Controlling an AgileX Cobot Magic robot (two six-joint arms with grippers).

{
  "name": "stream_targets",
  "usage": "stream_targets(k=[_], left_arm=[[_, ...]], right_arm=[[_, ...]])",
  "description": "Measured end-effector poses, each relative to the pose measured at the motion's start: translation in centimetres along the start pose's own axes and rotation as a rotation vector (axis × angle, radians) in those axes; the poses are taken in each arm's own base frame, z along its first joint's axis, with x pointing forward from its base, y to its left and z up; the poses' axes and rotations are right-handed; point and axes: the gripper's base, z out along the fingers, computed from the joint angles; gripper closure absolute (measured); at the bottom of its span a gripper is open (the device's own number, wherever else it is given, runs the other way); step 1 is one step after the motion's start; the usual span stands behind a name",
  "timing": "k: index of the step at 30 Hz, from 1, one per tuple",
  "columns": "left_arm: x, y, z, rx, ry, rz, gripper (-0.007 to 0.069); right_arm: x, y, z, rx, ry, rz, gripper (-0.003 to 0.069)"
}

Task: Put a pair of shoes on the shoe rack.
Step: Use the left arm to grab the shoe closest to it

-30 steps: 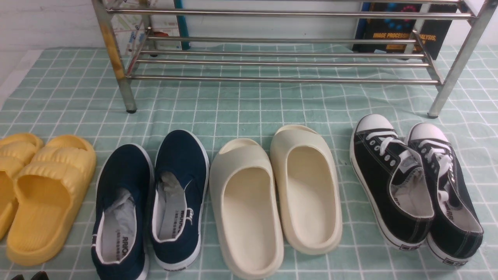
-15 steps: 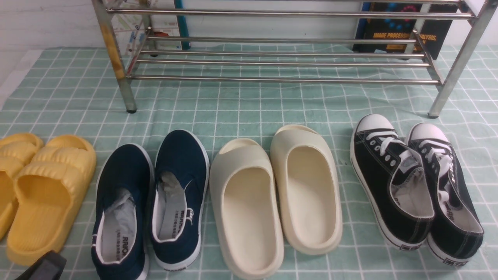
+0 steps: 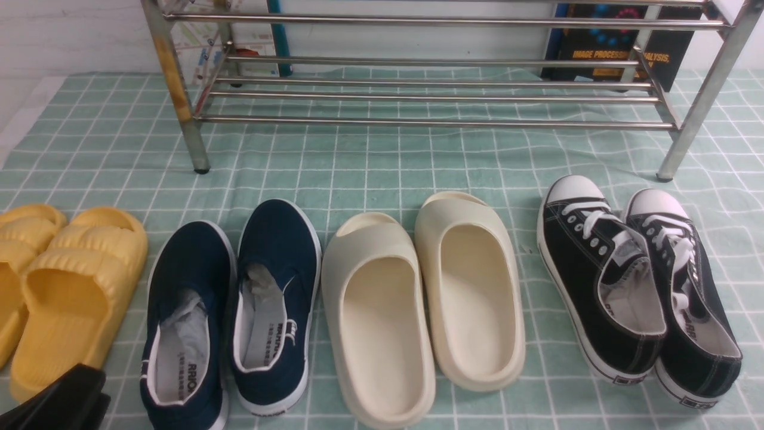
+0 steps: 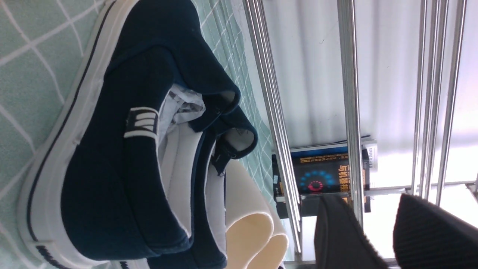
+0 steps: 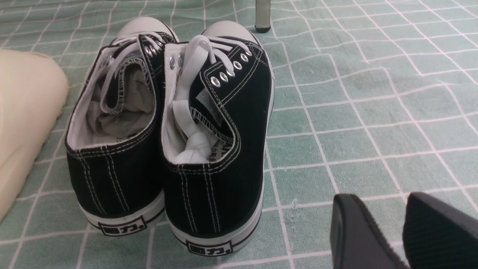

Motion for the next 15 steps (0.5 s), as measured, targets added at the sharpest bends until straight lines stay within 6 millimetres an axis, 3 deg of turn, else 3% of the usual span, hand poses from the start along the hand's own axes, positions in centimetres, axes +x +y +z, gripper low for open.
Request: stream_targets(k=[4,5,6,9,11,13,15], left_arm=[[0.1,-1.0,-0.2,0.031,0.023,-0.033,0.0386],[0.1,-2.8,-0.6,0.078,0.034,0.034,0.0386],[0.1,-3.0,-0.7,0.083,0.037,0.044,0.0386],[0.2,-7.4,-2.3,0.189,0.051,0.283,0.0389],[0.2,-9.1,-3.0,0.209,0.055,0.396,0.0406],[0.0,-11.6,-3.1,0.112,0.109,0.594,0.0480],[-0.3,-12.4,-2.8,0.024,0.137,0.674,0.0530]], right_arm=[[0.0,0.0,0.0,0.000,0.000,0.000,0.0418],[0.0,0.0,0.0,0.000,0.000,0.000,0.0418],[0.0,0.0,0.0,0.000,0.000,0.000,0.0418],[0.0,0.0,0.0,0.000,0.000,0.000,0.0418],[0.0,0.0,0.0,0.000,0.000,0.000,0.0418],[0.0,0.0,0.0,0.000,0.000,0.000,0.0418],[0.0,0.0,0.0,0.000,0.000,0.000,0.0418]])
